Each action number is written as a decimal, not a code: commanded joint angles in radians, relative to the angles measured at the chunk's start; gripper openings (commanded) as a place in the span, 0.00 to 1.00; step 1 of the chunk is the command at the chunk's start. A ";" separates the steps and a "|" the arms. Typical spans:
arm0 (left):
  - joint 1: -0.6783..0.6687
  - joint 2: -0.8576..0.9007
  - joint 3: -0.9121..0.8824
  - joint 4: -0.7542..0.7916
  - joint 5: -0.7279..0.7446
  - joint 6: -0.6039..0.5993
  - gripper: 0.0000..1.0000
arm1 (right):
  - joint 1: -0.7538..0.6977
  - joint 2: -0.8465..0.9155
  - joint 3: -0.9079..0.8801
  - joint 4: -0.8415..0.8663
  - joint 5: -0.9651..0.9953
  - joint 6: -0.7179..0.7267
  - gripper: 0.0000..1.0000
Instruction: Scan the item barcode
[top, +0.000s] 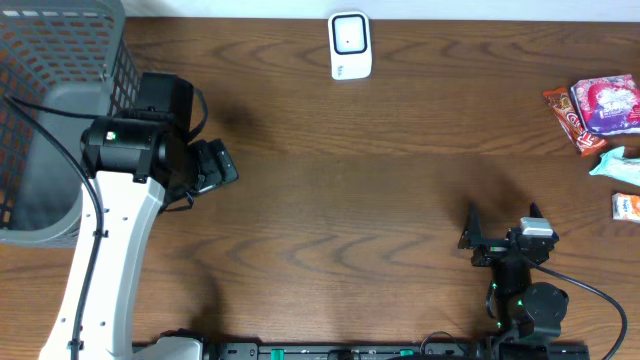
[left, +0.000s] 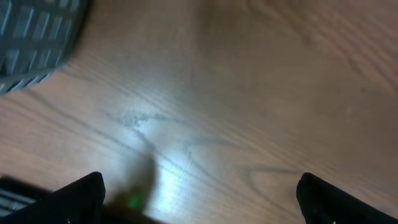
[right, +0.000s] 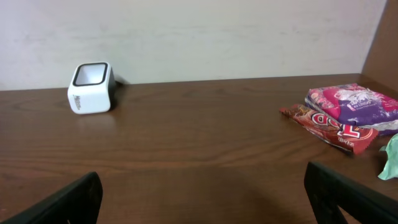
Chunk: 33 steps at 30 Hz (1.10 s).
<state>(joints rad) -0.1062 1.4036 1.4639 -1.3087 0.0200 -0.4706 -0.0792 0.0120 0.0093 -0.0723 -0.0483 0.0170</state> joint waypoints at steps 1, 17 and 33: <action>0.003 -0.055 -0.034 0.035 -0.020 0.007 0.98 | 0.008 -0.007 -0.004 -0.002 0.001 -0.011 0.99; 0.003 -0.492 -0.584 0.533 0.097 0.220 0.98 | 0.008 -0.007 -0.004 -0.001 0.001 -0.011 0.99; 0.003 -0.985 -0.883 0.674 0.111 0.222 0.98 | 0.008 -0.007 -0.004 -0.001 0.001 -0.011 0.99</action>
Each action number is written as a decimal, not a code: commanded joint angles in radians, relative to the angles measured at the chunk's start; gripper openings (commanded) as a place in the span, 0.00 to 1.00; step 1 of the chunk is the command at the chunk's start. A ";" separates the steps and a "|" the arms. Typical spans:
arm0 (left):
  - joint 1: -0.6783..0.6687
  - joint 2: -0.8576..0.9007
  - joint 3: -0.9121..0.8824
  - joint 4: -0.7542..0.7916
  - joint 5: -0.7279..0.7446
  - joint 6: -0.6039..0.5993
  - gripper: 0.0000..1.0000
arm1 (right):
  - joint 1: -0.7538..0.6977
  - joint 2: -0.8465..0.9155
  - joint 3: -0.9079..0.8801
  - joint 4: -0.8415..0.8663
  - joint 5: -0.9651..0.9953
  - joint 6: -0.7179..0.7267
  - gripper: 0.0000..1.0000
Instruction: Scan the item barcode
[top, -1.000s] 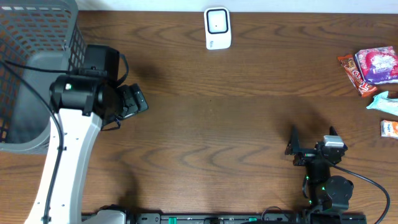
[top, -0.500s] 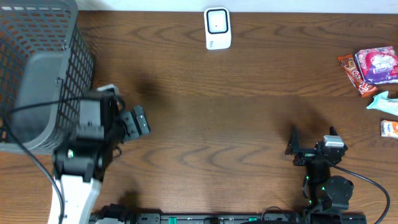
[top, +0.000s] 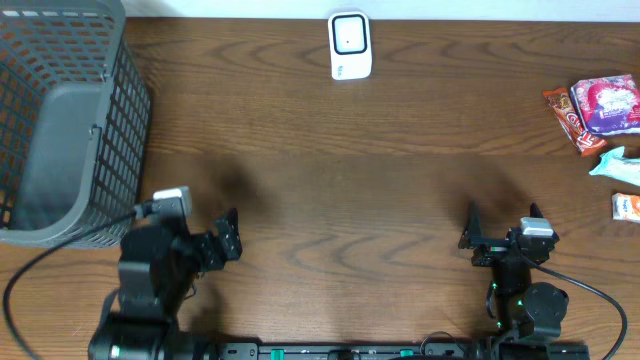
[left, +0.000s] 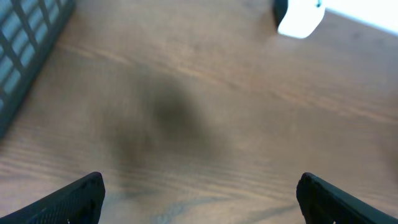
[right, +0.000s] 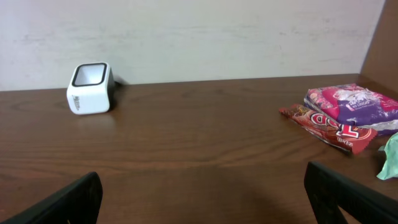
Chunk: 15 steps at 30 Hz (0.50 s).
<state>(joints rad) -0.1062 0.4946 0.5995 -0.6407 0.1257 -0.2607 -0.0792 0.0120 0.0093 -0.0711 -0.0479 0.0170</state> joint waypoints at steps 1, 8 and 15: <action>0.003 -0.104 -0.024 0.006 0.006 0.010 0.98 | 0.008 -0.007 -0.004 -0.002 0.001 -0.011 0.99; 0.003 -0.192 -0.045 0.006 0.005 -0.002 0.98 | 0.008 -0.007 -0.004 -0.002 0.001 -0.011 0.99; 0.018 -0.223 -0.100 0.011 0.005 -0.002 0.98 | 0.008 -0.007 -0.004 -0.002 0.001 -0.011 0.99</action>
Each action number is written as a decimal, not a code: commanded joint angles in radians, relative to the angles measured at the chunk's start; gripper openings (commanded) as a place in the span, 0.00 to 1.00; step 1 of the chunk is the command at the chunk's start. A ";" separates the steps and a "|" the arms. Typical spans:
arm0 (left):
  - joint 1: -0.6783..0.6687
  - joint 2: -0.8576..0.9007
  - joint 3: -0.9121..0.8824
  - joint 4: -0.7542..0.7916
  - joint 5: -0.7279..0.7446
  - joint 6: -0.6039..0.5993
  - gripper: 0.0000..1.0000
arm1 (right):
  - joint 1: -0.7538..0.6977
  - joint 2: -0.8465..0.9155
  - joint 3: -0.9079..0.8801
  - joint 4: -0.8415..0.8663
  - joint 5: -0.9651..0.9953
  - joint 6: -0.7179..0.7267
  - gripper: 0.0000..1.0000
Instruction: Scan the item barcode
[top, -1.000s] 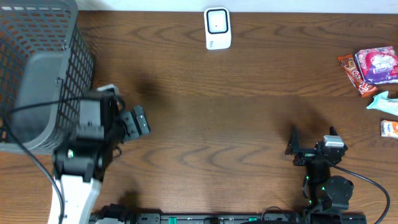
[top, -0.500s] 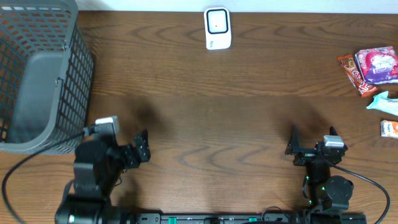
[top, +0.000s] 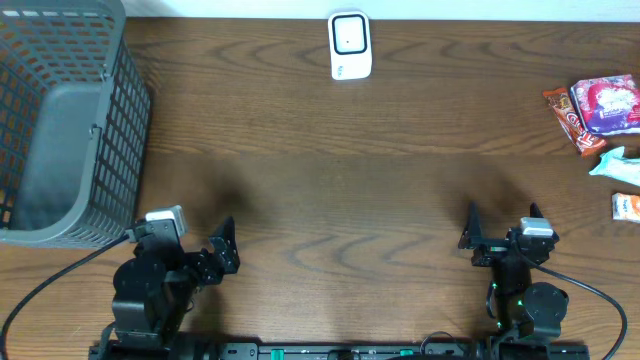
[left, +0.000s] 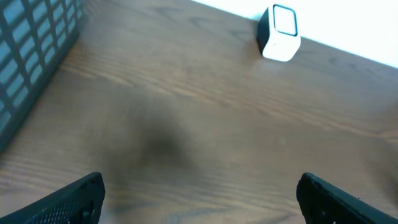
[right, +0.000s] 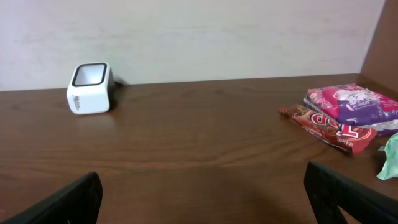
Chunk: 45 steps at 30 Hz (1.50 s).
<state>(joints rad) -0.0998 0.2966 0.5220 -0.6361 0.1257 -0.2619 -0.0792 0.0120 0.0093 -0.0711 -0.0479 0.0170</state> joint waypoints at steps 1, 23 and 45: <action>0.013 -0.035 -0.035 0.016 0.005 0.000 0.98 | 0.008 -0.007 -0.004 -0.002 0.001 -0.011 0.99; 0.032 -0.263 -0.382 0.689 0.069 0.116 0.98 | 0.008 -0.007 -0.004 -0.002 0.001 -0.011 0.99; 0.069 -0.295 -0.518 0.968 0.080 0.132 0.98 | 0.008 -0.007 -0.004 -0.002 0.001 -0.011 0.99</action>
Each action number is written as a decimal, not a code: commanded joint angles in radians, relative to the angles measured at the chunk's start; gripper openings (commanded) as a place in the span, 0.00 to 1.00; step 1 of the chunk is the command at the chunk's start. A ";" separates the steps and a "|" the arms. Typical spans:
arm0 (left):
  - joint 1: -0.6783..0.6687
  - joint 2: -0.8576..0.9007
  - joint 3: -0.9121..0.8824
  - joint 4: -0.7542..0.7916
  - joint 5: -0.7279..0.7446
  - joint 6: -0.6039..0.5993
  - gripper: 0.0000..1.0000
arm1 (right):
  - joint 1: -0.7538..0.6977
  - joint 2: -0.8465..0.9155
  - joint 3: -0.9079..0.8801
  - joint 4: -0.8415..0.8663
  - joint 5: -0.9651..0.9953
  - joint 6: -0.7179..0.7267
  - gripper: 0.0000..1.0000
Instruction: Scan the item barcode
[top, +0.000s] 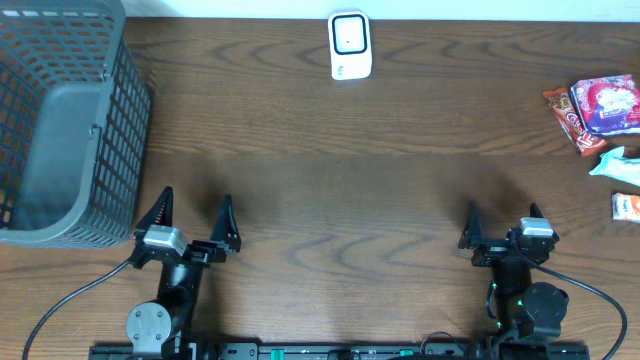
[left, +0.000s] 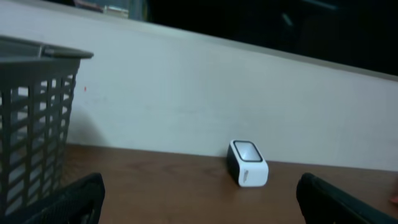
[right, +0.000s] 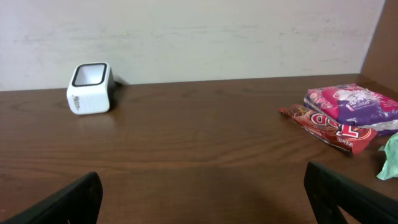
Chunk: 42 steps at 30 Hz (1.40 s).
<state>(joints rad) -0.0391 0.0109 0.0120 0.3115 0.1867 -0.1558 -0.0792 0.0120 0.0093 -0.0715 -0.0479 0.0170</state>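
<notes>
The white barcode scanner (top: 350, 45) stands at the back middle of the table; it also shows in the left wrist view (left: 249, 163) and the right wrist view (right: 90, 87). Snack items lie at the far right: a purple packet (top: 605, 102) on a red bar (top: 566, 120), a teal wrapper (top: 615, 165) and an orange packet (top: 625, 207). My left gripper (top: 192, 215) sits low at the front left, open and empty. My right gripper (top: 500, 235) sits at the front right, open and empty, well short of the snacks.
A grey mesh basket (top: 125, 90) fills the back left corner, close to the left arm; its wall shows in the left wrist view (left: 31, 124). A pale wall runs behind the table. Bare wood lies between the grippers and the scanner.
The left arm has settled lower at the front edge; its camera now looks level toward the back wall instead of down at the table. The right arm has not moved.
At first the left arm reached out beside the basket, its gripper open and empty over bare wood. Then it was back near the front edge, and lower still after that. Now it rests at the front, facing the scanner. The right arm stayed still throughout.
</notes>
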 joint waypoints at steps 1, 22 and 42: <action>0.008 -0.010 -0.008 0.021 0.020 0.029 0.98 | 0.008 -0.007 -0.004 -0.002 0.001 -0.011 0.99; 0.008 -0.010 -0.008 -0.286 0.022 0.137 0.98 | 0.008 -0.007 -0.004 -0.002 0.001 -0.011 0.99; 0.008 -0.010 -0.008 -0.369 -0.005 0.178 0.98 | 0.008 -0.007 -0.004 -0.002 0.001 -0.011 0.99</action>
<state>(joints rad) -0.0391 0.0101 0.0135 -0.0086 0.1764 0.0017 -0.0792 0.0120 0.0090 -0.0711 -0.0479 0.0170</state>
